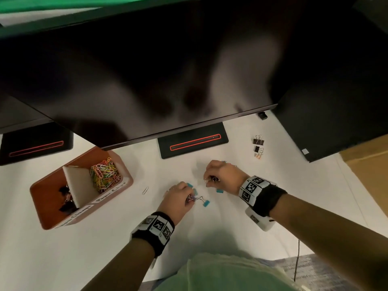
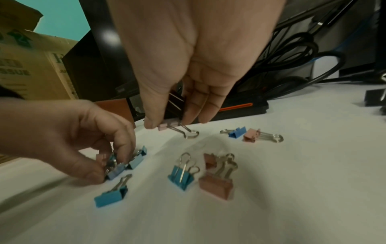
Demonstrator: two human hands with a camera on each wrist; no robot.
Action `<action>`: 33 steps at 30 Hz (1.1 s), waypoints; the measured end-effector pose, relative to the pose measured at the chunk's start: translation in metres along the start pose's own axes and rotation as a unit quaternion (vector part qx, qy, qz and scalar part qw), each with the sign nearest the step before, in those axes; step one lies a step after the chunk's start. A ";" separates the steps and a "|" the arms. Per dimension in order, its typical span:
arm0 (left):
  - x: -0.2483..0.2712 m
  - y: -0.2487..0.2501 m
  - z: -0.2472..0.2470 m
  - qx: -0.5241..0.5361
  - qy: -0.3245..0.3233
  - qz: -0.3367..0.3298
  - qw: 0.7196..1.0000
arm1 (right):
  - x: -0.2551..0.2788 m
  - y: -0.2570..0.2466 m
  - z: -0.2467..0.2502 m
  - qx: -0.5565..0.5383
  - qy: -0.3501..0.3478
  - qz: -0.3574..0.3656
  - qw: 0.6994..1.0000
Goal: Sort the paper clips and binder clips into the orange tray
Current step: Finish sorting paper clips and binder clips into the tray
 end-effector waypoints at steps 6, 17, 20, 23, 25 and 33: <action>0.007 -0.006 0.012 0.025 0.044 -0.012 0.999 | 0.001 -0.008 0.008 -0.011 0.038 -0.015 0.999; 0.104 -0.082 0.126 0.147 0.259 0.100 0.949 | -0.062 -0.132 -0.010 -0.043 0.045 0.140 0.988; 0.141 -0.130 0.158 0.135 0.312 0.187 0.922 | -0.097 -0.201 -0.029 -0.055 0.019 0.208 0.976; 0.163 -0.163 0.175 0.122 0.318 0.255 0.905 | -0.132 -0.266 -0.054 -0.103 0.009 0.240 0.965; 0.166 -0.178 0.179 0.112 0.317 0.275 0.901 | -0.154 -0.294 -0.071 -0.128 -0.001 0.205 0.970; 0.168 -0.199 0.174 0.127 0.282 0.244 0.919 | -0.165 -0.294 -0.073 -0.130 -0.004 0.150 0.980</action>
Point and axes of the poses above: each hand's wrist, its own x-axis away from the middle knuckle, its own z-axis out of the back of the hand, y = z × x, the point moved 2 cm from there along -x, towards the middle knuckle, and after that the axes turned 7 degrees about -x, right-handed, at the moved point
